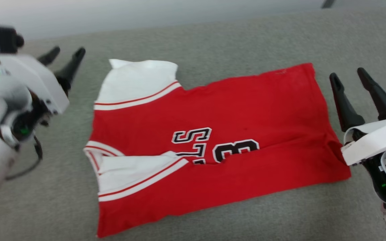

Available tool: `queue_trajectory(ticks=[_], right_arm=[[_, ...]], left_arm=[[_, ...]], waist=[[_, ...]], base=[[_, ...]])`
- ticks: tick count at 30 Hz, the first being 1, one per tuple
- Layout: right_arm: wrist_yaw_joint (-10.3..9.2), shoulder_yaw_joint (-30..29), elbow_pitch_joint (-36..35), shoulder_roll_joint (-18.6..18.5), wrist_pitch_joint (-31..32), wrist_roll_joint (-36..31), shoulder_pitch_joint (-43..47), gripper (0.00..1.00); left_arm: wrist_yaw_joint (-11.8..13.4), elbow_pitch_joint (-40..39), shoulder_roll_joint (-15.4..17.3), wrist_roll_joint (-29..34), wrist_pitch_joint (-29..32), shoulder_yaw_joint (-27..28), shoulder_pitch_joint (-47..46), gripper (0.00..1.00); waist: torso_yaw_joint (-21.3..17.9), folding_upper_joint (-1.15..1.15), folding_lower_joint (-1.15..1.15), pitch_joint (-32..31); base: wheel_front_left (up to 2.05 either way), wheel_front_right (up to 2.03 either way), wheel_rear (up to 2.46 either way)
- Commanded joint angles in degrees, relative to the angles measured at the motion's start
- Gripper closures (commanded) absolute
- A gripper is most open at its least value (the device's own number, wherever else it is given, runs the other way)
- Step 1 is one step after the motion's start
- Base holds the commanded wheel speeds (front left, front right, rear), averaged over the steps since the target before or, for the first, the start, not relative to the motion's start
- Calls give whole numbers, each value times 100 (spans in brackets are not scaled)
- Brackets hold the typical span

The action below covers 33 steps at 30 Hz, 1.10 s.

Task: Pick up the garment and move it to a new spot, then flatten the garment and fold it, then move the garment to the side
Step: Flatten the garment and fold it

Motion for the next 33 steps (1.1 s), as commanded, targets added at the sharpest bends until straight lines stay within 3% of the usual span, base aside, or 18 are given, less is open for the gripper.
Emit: queue_trajectory(ticks=[1, 6, 14, 21, 22, 23, 24, 25, 33], right_arm=[[-4, 59, 4, 38, -42, 15, -7, 0], [-4, 145, -20, 16, -100, 130, 42, 0], [-4, 182, -151, 90, -229, 253, 85, 0], [-4, 240, -196, 111, -309, 290, 18, 0], [-4, 235, -191, 108, -299, 298, -6, 0], [-4, 257, -190, 86, -265, 308, -35, 0], [-4, 274, -193, 57, -241, 325, -68, 0], [-4, 295, -183, 31, -162, 356, -123, 0], [-2, 665, 243, -210, 1380, 540, -1458, 0]], left_arm=[[-100, 213, -39, 29, 121, -23, -262, 0], [-414, 1117, -260, 133, 934, -282, -970, 0], [-620, 2118, -289, -123, 2763, -608, -1575, 0], [-696, 2504, -330, -212, 3226, -705, -1688, 0], [-702, 2536, -361, -262, 3294, -706, -1659, 11], [-715, 2538, -378, -286, 3355, -720, -1642, 52], [-719, 2521, -400, -334, 3403, -720, -1640, 72], [-731, 2503, -423, -370, 3432, -714, -1639, 100], [-745, 2135, -430, -418, 3427, -773, -1897, 100]], waist=[[-415, 0, 0, 326], [-749, 0, 0, 584], [-1179, 0, 0, 913], [-1298, 0, 0, 1089], [-1287, 0, 0, 1097], [-1273, 0, 0, 1104], [-1251, 0, 0, 1113], [-1225, 0, 0, 1124], [-935, 0, 0, 1323]], base=[[0, 0, 0], [0, 0, 0], [0, 0, 0], [0, 0, 0], [0, 0, 0], [0, 0, 0], [0, 0, 0], [0, 0, 0], [0, 0, 0]])
